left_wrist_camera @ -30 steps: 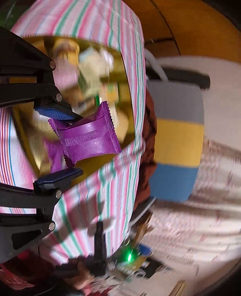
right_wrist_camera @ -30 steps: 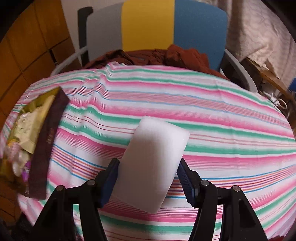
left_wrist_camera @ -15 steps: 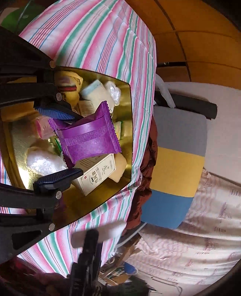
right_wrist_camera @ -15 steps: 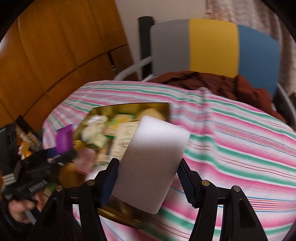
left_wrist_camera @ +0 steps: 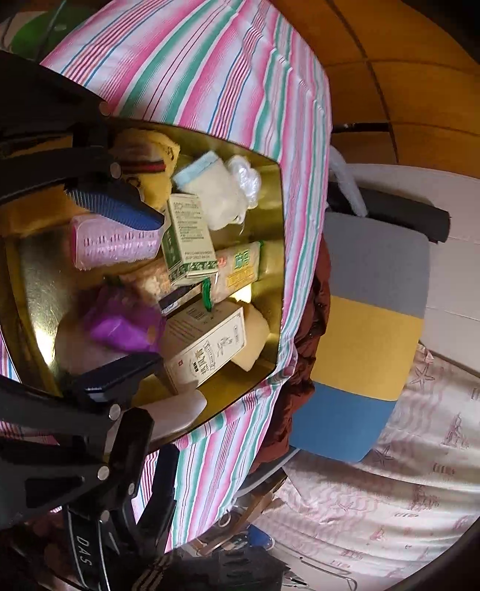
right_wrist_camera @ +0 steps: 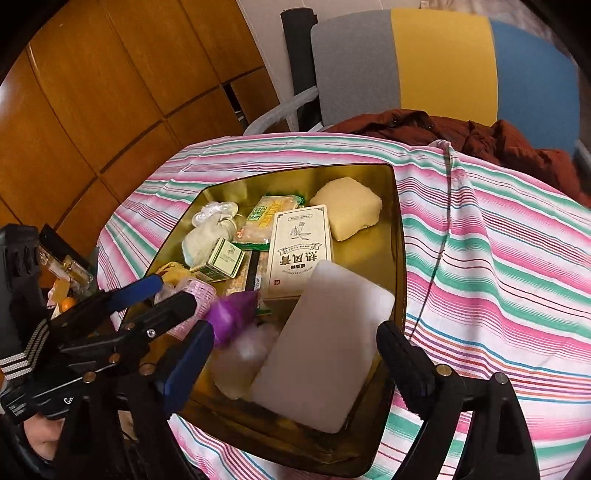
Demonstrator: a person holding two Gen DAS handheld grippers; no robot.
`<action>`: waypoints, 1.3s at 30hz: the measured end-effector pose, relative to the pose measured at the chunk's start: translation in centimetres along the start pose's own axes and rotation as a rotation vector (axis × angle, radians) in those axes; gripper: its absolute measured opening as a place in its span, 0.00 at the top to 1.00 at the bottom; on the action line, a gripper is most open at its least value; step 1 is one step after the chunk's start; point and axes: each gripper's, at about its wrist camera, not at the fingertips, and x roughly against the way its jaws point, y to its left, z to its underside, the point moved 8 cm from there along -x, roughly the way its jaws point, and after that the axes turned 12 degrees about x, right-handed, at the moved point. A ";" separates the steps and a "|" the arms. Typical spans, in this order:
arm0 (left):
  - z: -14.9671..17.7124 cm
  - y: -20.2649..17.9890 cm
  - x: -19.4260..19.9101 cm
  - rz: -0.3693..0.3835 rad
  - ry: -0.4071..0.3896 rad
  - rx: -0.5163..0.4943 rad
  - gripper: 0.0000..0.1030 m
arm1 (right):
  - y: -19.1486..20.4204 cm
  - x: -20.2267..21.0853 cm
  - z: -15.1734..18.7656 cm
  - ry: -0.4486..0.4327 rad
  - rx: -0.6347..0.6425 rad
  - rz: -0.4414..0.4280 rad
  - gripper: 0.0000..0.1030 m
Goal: Organize objects
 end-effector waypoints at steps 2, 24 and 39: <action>-0.1 0.0 0.5 -0.008 -0.018 -0.007 0.33 | 0.3 0.0 0.1 -0.003 0.007 0.000 0.12; -0.5 2.7 5.6 -0.174 -0.161 -0.008 0.26 | 1.2 4.4 0.2 -0.153 0.012 0.216 0.01; 0.3 5.2 9.5 -0.279 -0.260 0.037 0.24 | 0.6 7.4 1.7 -0.210 -0.035 0.427 0.00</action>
